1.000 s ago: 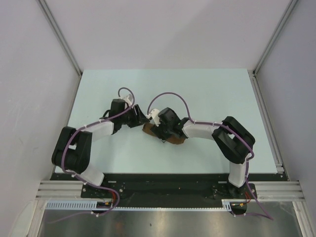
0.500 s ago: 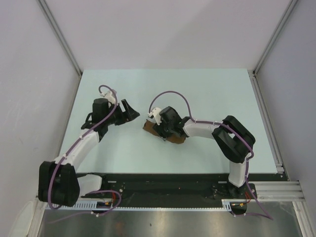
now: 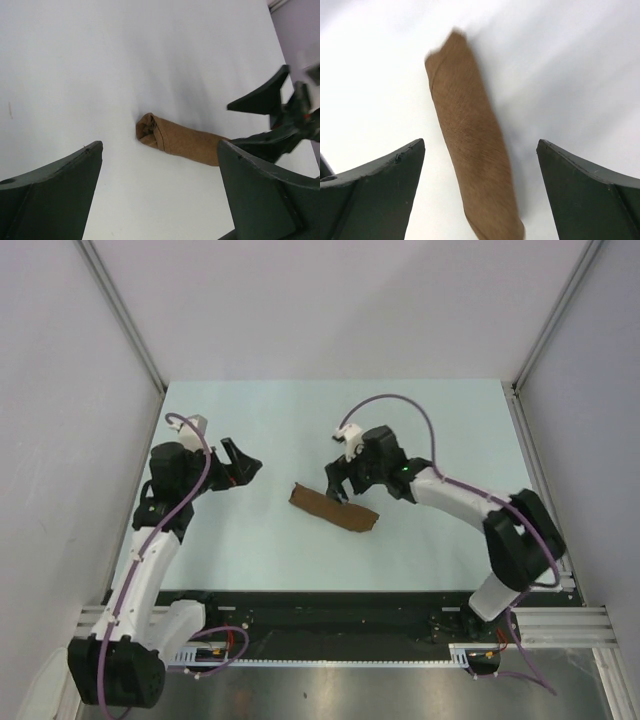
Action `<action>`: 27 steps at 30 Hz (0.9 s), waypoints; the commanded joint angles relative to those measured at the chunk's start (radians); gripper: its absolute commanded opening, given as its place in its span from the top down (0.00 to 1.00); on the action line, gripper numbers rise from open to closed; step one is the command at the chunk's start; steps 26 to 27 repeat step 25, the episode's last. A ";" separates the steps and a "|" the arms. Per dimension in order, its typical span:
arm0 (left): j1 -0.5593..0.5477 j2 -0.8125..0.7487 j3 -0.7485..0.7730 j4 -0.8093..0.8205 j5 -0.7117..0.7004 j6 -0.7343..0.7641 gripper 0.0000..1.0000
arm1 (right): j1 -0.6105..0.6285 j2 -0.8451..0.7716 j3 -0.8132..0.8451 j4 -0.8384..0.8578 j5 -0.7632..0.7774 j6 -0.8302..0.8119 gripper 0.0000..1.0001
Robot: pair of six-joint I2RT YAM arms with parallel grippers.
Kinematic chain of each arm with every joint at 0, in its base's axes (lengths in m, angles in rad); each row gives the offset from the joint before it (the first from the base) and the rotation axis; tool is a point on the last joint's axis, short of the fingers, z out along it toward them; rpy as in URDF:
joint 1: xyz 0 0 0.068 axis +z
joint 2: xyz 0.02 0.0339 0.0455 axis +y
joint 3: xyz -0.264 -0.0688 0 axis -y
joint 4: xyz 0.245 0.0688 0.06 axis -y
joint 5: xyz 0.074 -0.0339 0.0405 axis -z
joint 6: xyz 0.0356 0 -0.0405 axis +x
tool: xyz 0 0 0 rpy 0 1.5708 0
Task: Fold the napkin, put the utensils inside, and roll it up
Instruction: Roll the napkin with the utensil
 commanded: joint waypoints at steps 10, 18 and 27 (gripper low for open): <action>0.128 -0.275 -0.032 -0.025 0.095 0.074 0.00 | -0.258 -0.606 -0.332 0.068 0.306 0.201 0.00; 0.128 -0.383 -0.112 -0.012 0.017 0.091 0.00 | -0.351 -0.786 -0.545 0.108 0.353 0.244 0.01; 0.126 -0.388 -0.118 0.004 0.015 0.102 0.00 | -0.354 -0.777 -0.562 0.148 0.350 0.255 0.00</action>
